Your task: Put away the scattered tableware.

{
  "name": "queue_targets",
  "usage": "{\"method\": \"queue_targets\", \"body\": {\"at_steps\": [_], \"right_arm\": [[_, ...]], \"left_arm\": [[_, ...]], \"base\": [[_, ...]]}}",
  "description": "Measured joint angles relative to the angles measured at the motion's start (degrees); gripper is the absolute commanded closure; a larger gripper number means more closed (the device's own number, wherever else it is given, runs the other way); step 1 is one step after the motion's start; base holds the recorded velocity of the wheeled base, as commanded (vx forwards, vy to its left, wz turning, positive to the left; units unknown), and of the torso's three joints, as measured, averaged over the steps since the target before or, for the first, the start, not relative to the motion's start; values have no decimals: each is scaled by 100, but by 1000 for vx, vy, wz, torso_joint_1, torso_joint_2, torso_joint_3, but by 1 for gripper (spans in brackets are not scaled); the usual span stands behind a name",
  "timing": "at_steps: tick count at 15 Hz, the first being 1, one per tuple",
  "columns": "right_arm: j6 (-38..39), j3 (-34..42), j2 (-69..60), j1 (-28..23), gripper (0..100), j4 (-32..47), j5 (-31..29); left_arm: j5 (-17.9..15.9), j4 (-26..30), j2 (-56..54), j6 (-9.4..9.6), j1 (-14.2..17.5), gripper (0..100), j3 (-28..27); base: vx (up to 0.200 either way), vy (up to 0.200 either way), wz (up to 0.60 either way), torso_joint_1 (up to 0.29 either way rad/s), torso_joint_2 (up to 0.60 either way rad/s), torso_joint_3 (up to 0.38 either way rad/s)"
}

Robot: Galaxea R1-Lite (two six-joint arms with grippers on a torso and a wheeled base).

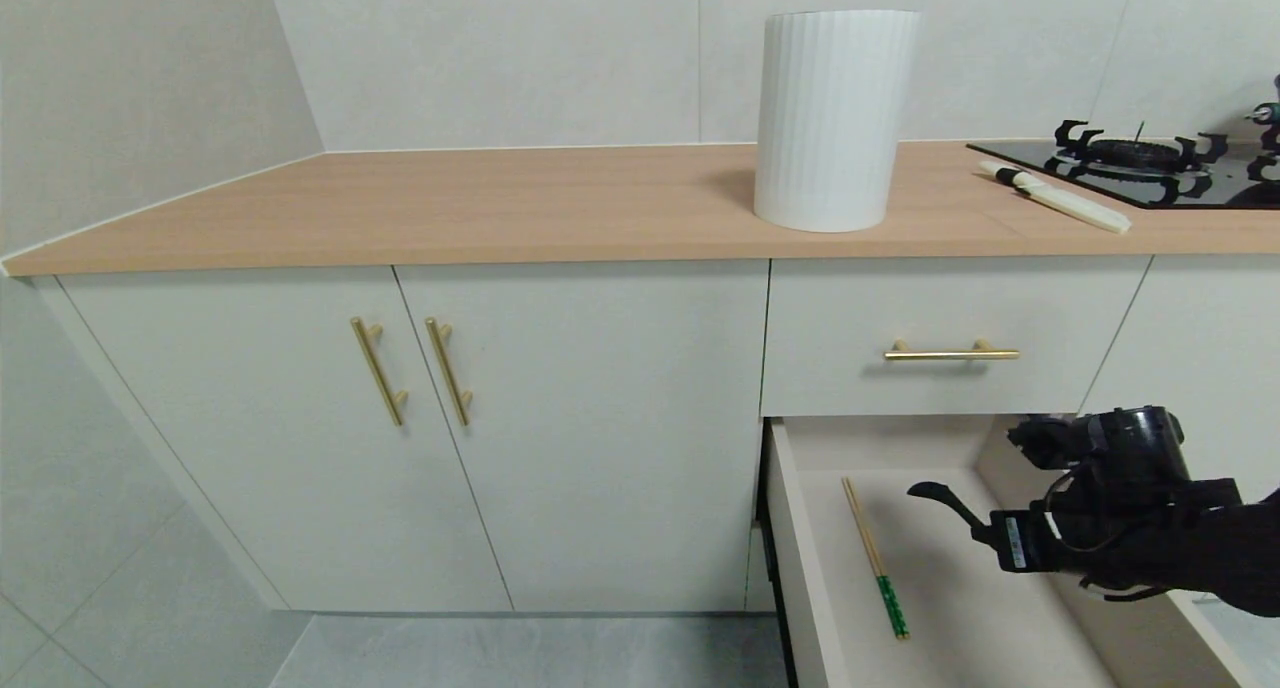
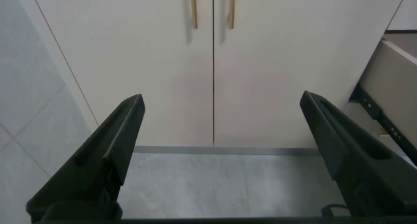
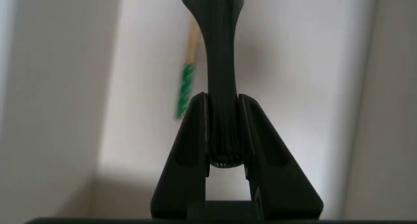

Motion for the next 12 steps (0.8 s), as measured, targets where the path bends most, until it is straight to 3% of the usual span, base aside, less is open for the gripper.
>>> {"method": "queue_targets", "body": {"at_steps": [5,12], "right_arm": [[-11,299,1469,-17,100,-2150,-380],[-9,185,2348,-22,100,-2302,-645]], "left_arm": [[-2,0,0,0,0,0,2],[0,0,0,0,-2,0,2]], "base": [[0,0,0,0,0,0],[0,0,0,0,0,0]]}}
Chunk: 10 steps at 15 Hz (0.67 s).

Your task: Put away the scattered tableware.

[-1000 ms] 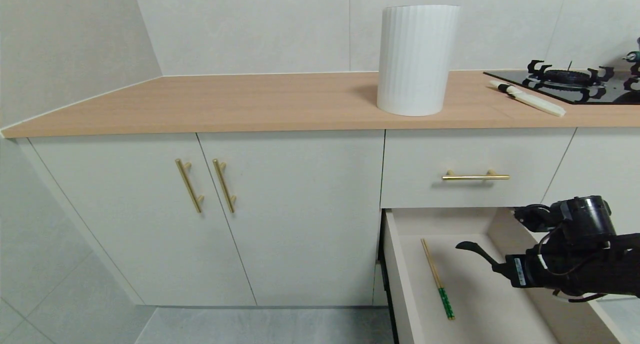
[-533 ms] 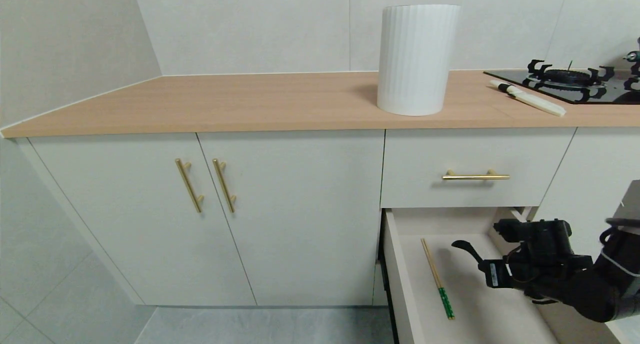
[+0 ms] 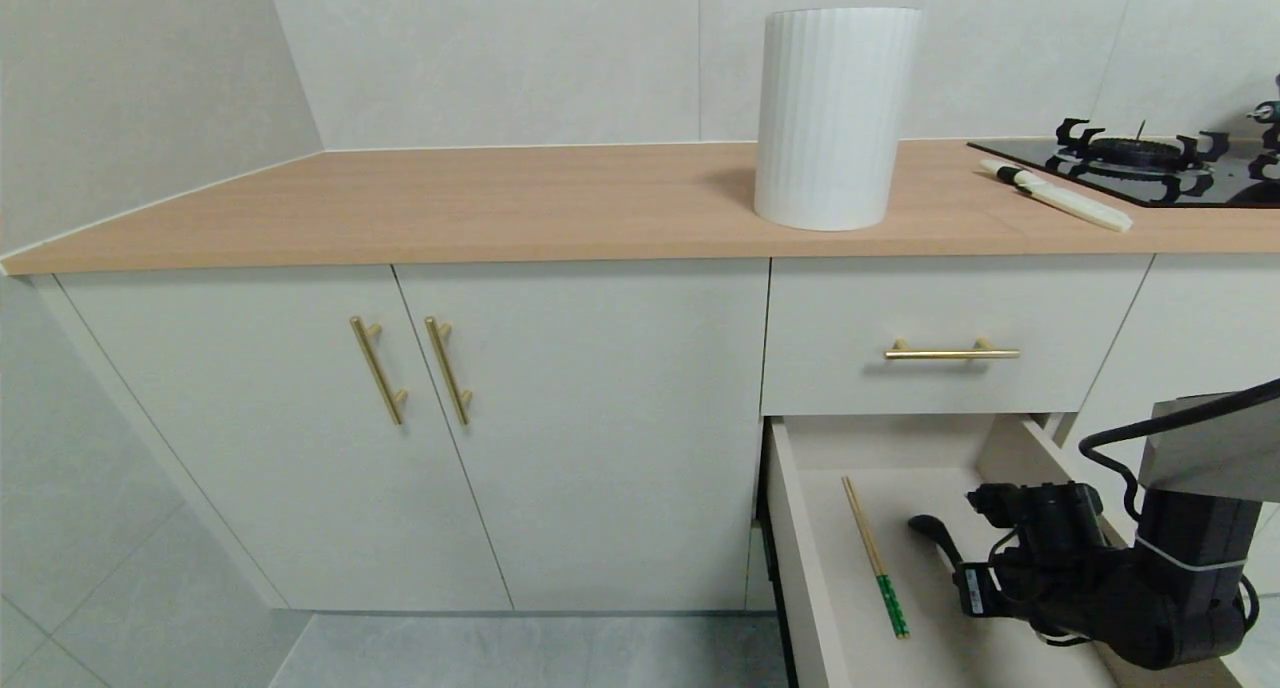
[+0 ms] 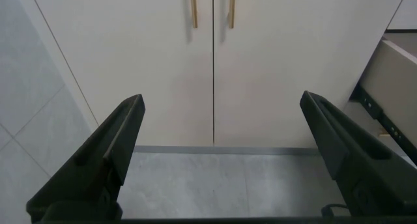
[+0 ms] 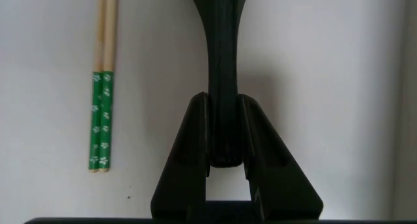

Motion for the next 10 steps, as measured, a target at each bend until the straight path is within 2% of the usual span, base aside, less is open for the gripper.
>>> {"method": "queue_targets", "body": {"at_steps": [8,9,10], "right_arm": [[2,-67,76,-2,100,-33,-11],[5,-67,78,-2,0,-33,-9],[2,-67,78,-2,0,-35,-9]], "left_arm": [[0,0,0,0,2,0,0],[0,0,0,0,2,0,0],[0,0,0,0,2,0,0]], "base": [[0,0,0,0,0,0],[0,0,0,0,0,0],[0,0,0,0,0,0]]}}
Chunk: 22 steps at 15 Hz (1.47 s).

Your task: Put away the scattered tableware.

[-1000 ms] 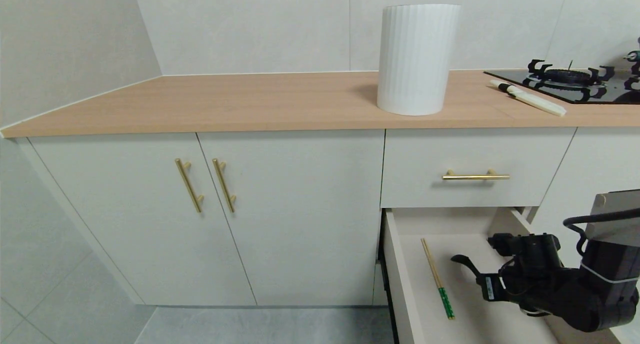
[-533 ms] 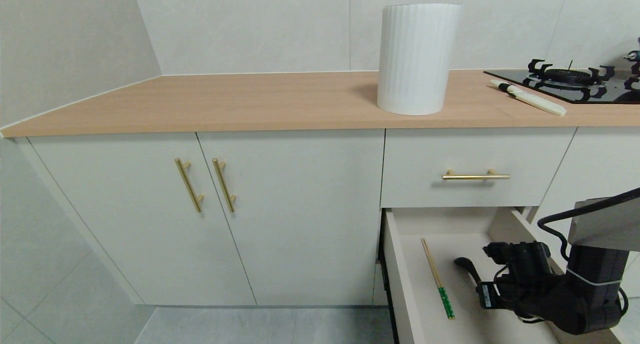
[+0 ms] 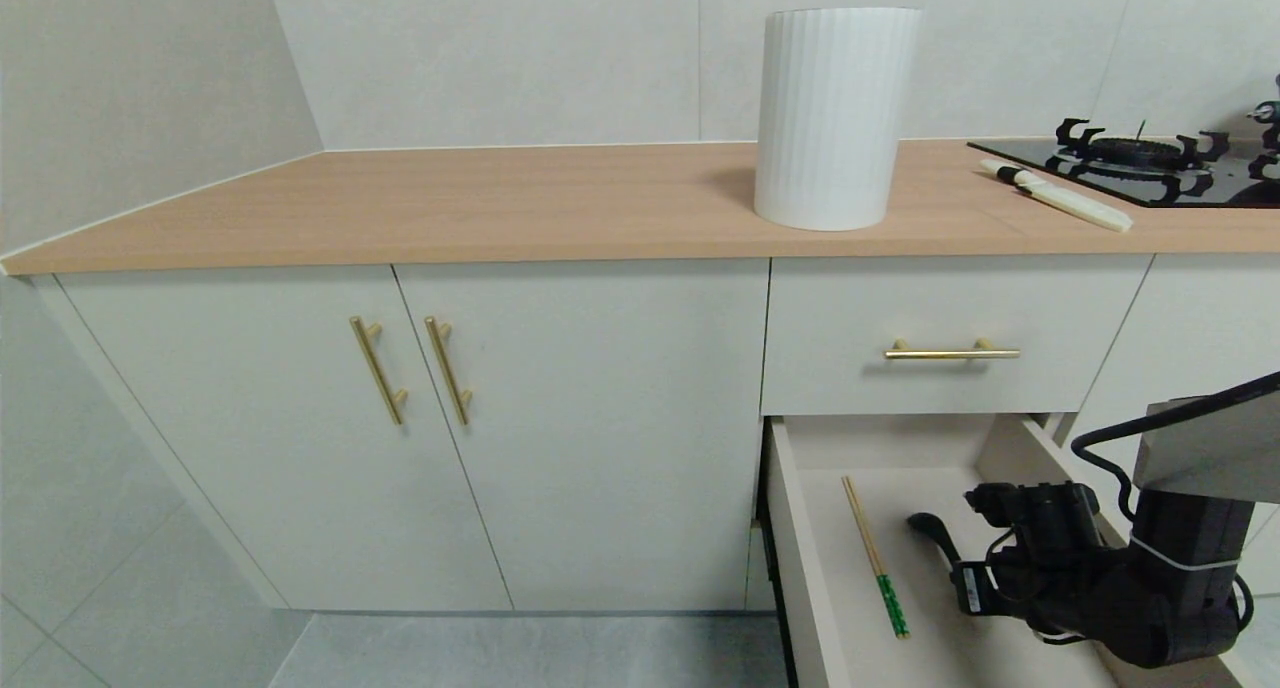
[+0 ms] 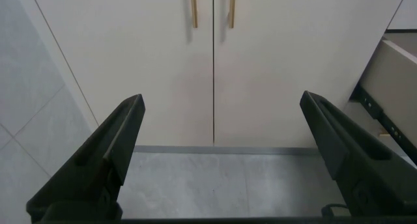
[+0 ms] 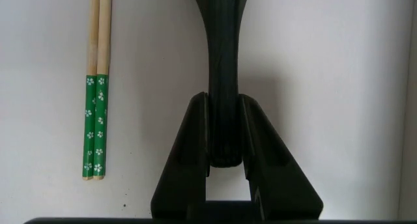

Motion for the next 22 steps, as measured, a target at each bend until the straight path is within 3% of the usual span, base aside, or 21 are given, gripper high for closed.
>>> {"method": "queue_targets", "body": {"at_steps": [7,11,16,22], "right_arm": [[49,72,-199,-4,0,13,-16],[90,235,-1161,-44,0,435,17],[101,190,-3005,20,0,2242,371],[96,-291,-5016,378,0,4897,1141]], "left_arm": [[-2,0,0,0,0,0,0],[0,0,0,0,0,0,0],[-2,0,0,0,0,0,-10],[0,-2,0,0,0,0,-10]], "base": [[0,0,0,0,0,0],[0,0,0,0,0,0],[0,0,0,0,0,0],[-200,0,0,1,-1,5]]}}
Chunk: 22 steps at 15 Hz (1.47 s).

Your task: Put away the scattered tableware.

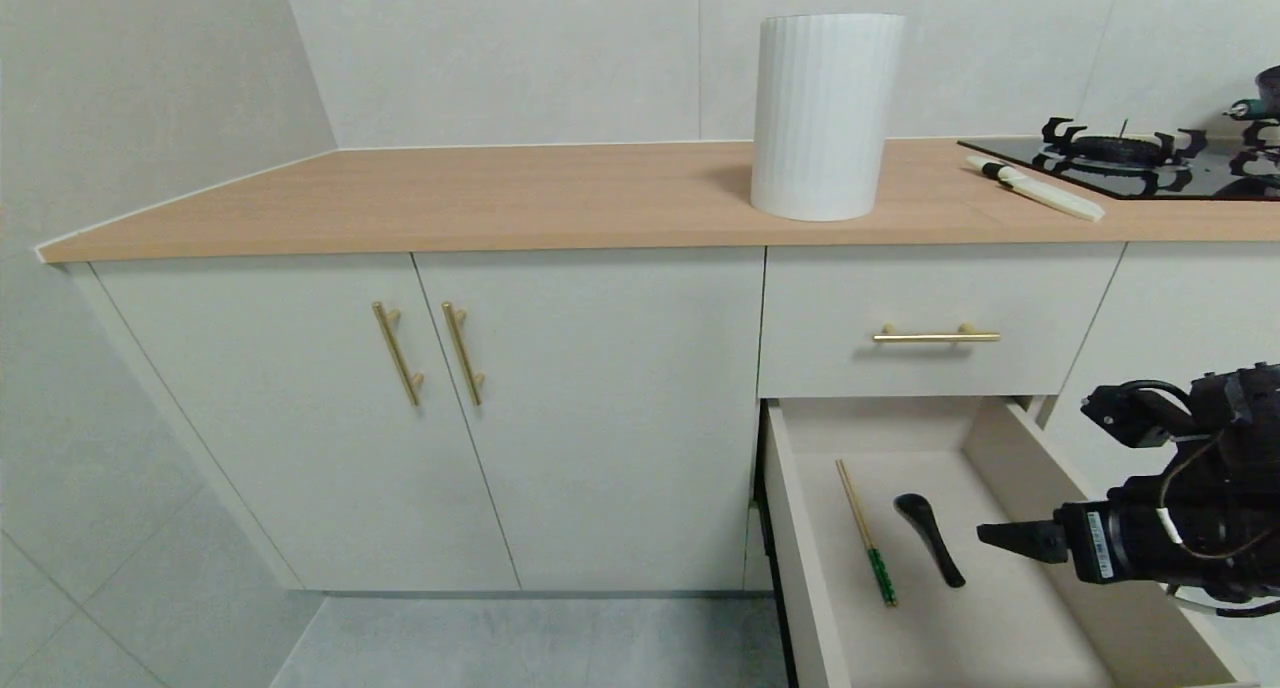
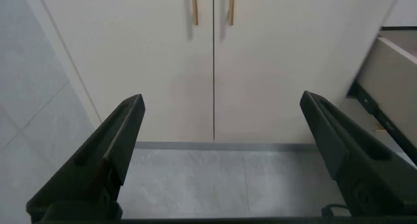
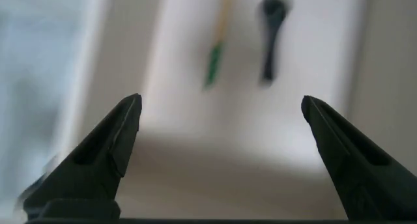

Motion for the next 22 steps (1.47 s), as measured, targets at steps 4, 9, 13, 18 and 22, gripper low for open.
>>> {"method": "queue_targets", "body": {"at_steps": [4,9,13,18,22], "right_arm": [[-246,-496,-645,143,0,1698,295],[-1050,-562,-692,518,0,2786,268],[-1058,-524,-141,835,0,2911,-46],[-290,-745,713,868,0,2859,-707],[130,-955,1117,873,0,2786,-1190]], "left_arm": [[-2,2,0,0,0,0,0],[-2,5,0,0,0,0,7],[-2,2,0,0,0,0,0],[0,2,0,0,-2,0,2],[0,2,0,0,0,0,5]], "base": [[-150,0,0,1,2,2],[0,0,0,0,0,0],[0,0,0,0,0,0],[0,0,0,0,0,0],[0,0,0,0,0,0]]}}
